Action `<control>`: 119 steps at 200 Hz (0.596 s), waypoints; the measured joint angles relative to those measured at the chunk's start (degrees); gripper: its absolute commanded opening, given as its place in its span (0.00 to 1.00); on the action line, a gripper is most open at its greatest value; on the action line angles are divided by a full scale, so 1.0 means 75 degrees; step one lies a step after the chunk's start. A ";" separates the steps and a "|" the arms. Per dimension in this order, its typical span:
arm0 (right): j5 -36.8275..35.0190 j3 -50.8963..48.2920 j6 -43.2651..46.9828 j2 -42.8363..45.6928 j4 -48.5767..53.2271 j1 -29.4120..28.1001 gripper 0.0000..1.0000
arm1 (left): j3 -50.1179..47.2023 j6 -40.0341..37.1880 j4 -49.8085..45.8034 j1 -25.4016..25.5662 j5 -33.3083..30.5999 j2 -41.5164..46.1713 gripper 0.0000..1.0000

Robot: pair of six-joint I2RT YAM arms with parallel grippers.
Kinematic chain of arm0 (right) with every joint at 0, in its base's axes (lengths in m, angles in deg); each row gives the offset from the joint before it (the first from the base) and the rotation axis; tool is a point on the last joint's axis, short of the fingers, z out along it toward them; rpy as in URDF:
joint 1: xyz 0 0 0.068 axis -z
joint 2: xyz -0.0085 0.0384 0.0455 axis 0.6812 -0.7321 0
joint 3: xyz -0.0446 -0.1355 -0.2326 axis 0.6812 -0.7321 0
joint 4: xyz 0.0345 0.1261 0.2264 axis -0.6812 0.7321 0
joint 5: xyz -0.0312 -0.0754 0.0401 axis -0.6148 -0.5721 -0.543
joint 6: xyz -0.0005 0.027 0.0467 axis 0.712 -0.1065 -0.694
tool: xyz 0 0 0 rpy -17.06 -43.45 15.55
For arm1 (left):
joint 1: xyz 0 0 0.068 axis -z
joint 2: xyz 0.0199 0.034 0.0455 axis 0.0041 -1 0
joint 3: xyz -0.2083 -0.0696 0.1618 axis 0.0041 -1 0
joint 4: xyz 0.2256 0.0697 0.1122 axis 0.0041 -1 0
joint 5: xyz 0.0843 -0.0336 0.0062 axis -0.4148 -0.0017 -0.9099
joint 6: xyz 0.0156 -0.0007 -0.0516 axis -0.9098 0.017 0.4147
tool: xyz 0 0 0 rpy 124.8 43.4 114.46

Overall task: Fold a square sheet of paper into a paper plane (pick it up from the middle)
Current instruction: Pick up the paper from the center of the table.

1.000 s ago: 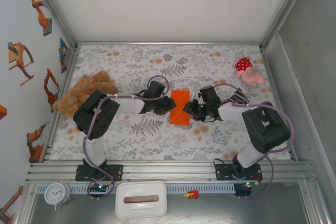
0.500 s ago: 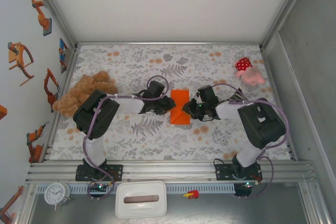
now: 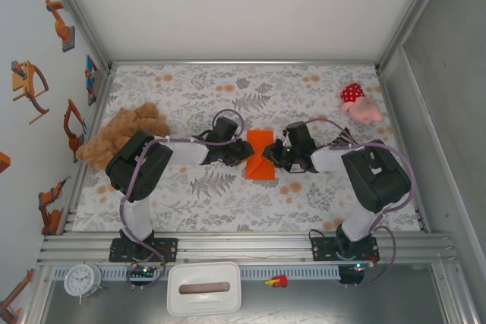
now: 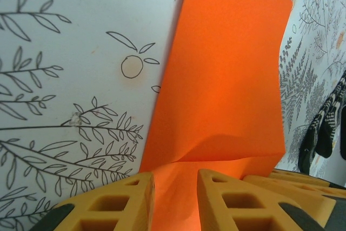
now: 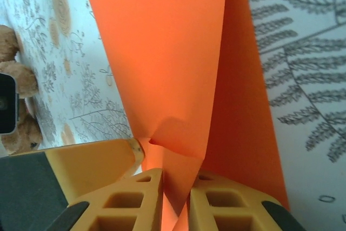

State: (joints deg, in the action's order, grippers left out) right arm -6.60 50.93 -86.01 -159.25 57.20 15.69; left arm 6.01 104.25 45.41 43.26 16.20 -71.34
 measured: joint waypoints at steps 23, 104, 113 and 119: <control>0.0006 -0.0012 -0.0015 -0.0015 -0.0224 0.0000 0.16 | 0.0000 0.0000 0.0000 -0.0003 0.0000 0.0003 0.29; 0.0015 -0.0210 -0.0146 -0.0210 -0.0737 -0.0003 0.00 | -0.0213 0.0003 -0.0079 -0.0111 -0.0082 0.0306 0.41; 0.0000 -0.0245 -0.0137 -0.0146 -0.0764 0.0000 0.00 | -0.0379 -0.0003 -0.0125 -0.0172 -0.0157 0.0530 0.45; -0.0006 -0.0274 -0.0140 -0.0082 -0.0769 0.0000 0.00 | -0.0501 0.0012 -0.0160 -0.0221 -0.0210 0.0697 0.48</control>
State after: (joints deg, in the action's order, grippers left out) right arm -6.65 48.88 -87.06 -159.86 51.43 15.69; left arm 2.25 104.34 44.21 41.60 14.63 -66.12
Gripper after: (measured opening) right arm 0.050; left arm 0.425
